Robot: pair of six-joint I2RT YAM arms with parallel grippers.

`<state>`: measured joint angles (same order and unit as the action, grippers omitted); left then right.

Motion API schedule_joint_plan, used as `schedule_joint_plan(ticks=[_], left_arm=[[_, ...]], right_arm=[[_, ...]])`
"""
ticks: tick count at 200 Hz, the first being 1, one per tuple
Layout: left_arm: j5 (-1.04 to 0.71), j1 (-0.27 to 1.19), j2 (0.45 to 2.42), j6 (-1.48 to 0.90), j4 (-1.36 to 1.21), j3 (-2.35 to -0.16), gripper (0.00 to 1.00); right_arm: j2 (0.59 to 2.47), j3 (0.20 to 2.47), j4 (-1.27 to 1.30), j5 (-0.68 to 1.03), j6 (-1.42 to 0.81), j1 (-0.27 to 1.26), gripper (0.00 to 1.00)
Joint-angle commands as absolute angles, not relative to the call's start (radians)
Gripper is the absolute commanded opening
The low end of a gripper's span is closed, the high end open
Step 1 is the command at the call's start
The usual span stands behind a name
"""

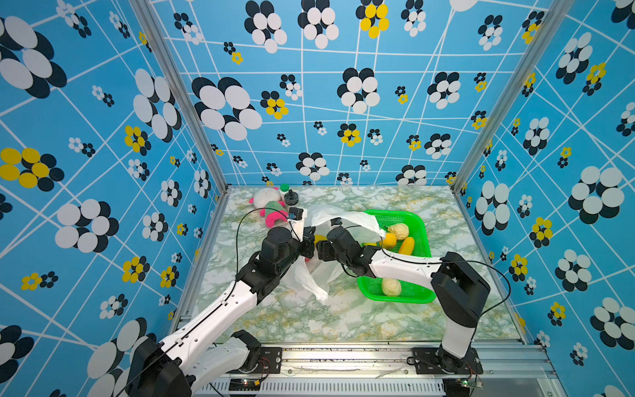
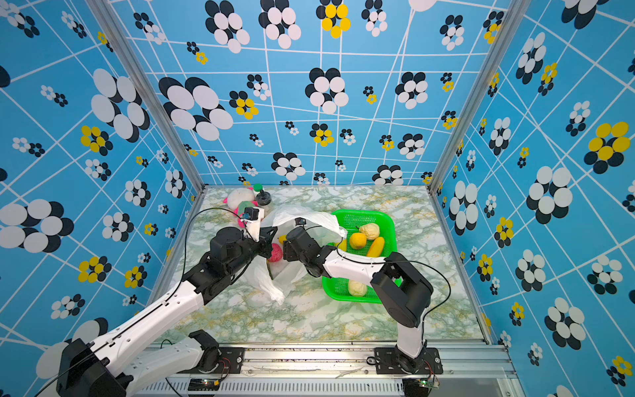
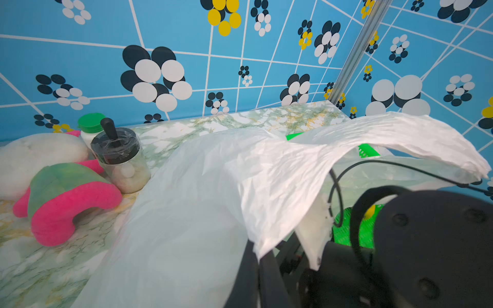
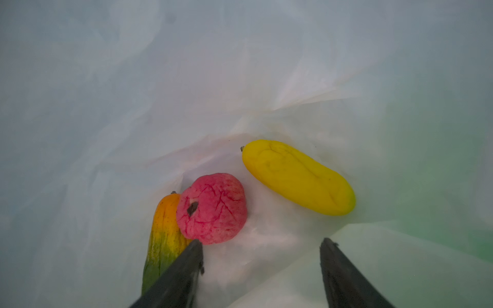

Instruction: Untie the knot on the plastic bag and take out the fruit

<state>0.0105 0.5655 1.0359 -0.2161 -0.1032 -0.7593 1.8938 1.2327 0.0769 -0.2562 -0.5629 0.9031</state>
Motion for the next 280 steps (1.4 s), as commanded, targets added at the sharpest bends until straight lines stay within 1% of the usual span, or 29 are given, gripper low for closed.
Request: schedule_joint_plan(ticks=[1, 11, 24, 33, 71, 92, 109, 112, 153, 179, 204, 216, 249, 256, 277, 280], left_arm=[[0.002, 0.567, 1.015, -0.222, -0.103, -0.788, 0.0], [0.005, 0.568, 1.016, -0.228, -0.087, -0.802, 0.0], [-0.002, 0.567, 1.02, -0.228, -0.075, -0.819, 0.0], [-0.014, 0.568, 1.024, -0.232, -0.069, -0.828, 0.0], [-0.041, 0.567, 1.04, -0.232, -0.054, -0.847, 0.0], [-0.028, 0.568, 1.049, -0.228, -0.054, -0.848, 0.0], [-0.033, 0.567, 1.054, -0.23, -0.057, -0.85, 0.0], [-0.036, 0.567, 1.054, -0.231, -0.056, -0.848, 0.0], [-0.046, 0.569, 1.047, -0.232, -0.048, -0.854, 0.0], [-0.046, 0.567, 1.04, -0.232, -0.05, -0.849, 0.0], [-0.043, 0.568, 1.037, -0.232, -0.05, -0.848, 0.0], [-0.043, 0.566, 1.035, -0.232, -0.051, -0.849, 0.0], [-0.043, 0.567, 1.029, -0.233, -0.052, -0.848, 0.0], [-0.045, 0.567, 1.027, -0.233, -0.051, -0.847, 0.0], [-0.039, 0.567, 1.022, -0.232, -0.046, -0.846, 0.0], [-0.037, 0.567, 1.022, -0.233, -0.046, -0.845, 0.0]], right_arm=[[1.987, 1.287, 0.106, -0.297, -0.504, 0.903, 0.77], [2.025, 1.312, 0.114, -0.315, -0.489, 0.903, 0.81], [2.071, 1.341, 0.123, -0.347, -0.464, 0.902, 0.89], [2.096, 1.363, 0.116, -0.371, -0.441, 0.902, 0.93], [2.154, 1.435, 0.043, -0.484, -0.358, 0.902, 0.99], [2.154, 1.442, 0.028, -0.538, -0.333, 0.902, 0.99], [2.169, 1.494, -0.024, -0.589, -0.328, 0.901, 0.99], [2.197, 1.505, -0.035, -0.594, -0.327, 0.902, 0.99], [2.336, 1.683, -0.137, -0.583, -0.33, 0.894, 0.99], [2.384, 1.743, -0.199, -0.543, -0.357, 0.882, 0.98], [2.365, 1.715, -0.196, -0.518, -0.373, 0.882, 0.95], [2.343, 1.684, -0.182, -0.511, -0.381, 0.882, 0.91], [2.258, 1.608, -0.136, -0.483, -0.392, 0.883, 0.73], [2.236, 1.562, -0.119, -0.471, -0.393, 0.884, 0.7], [2.183, 1.507, -0.087, -0.455, -0.394, 0.884, 0.56], [2.151, 1.503, -0.086, -0.453, -0.396, 0.886, 0.54]])
